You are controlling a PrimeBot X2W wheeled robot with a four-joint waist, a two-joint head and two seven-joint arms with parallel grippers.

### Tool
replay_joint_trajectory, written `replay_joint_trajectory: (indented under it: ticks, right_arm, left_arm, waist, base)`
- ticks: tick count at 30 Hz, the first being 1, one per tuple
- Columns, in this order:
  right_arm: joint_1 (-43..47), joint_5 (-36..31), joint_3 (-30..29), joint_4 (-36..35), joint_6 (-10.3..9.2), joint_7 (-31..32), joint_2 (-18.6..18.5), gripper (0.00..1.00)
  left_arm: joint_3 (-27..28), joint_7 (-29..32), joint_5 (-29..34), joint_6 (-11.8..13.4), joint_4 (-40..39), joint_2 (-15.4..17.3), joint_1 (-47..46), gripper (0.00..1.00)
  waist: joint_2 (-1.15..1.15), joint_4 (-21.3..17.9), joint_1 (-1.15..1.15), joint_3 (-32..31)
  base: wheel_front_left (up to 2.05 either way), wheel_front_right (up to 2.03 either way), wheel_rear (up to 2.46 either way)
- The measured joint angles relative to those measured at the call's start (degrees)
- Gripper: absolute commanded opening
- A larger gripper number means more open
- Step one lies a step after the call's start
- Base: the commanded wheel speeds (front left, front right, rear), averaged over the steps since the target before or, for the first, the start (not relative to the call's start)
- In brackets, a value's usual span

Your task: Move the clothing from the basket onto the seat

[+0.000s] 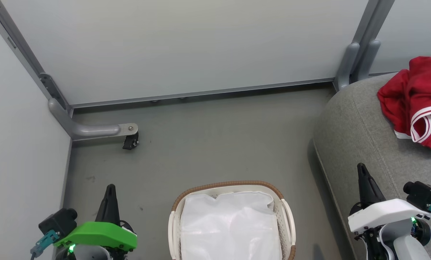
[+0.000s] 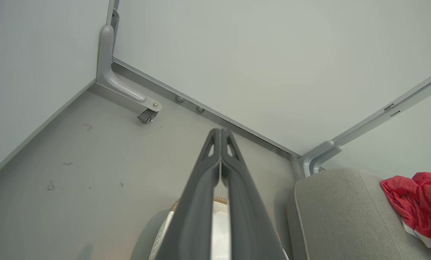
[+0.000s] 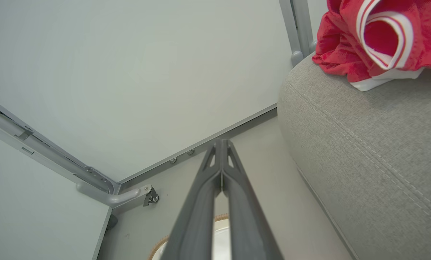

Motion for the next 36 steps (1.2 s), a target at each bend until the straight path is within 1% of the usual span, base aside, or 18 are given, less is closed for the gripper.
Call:
replay_joint_trajectory:
  ticks: [18,36]
  right_arm:
    - [0.03,15.28,-0.48,-0.86,0.00,3.89,-0.11,0.00]
    - [0.03,27.88,-0.90,-1.59,-0.01,7.08,-0.20,0.00]
  left_arm:
    - [2.98,3.78,-13.24,-0.74,-1.68,0.00,-0.04,0.00]
    - [5.27,7.06,-24.05,-1.31,-3.04,0.00,-0.20,0.00]
  waist:
    - [0.00,-0.49,0.00,-0.45]
    - [0.00,-0.97,0.00,-0.91]
  base:
    - [0.00,0.00,0.00]
    - [0.00,0.00,0.00]
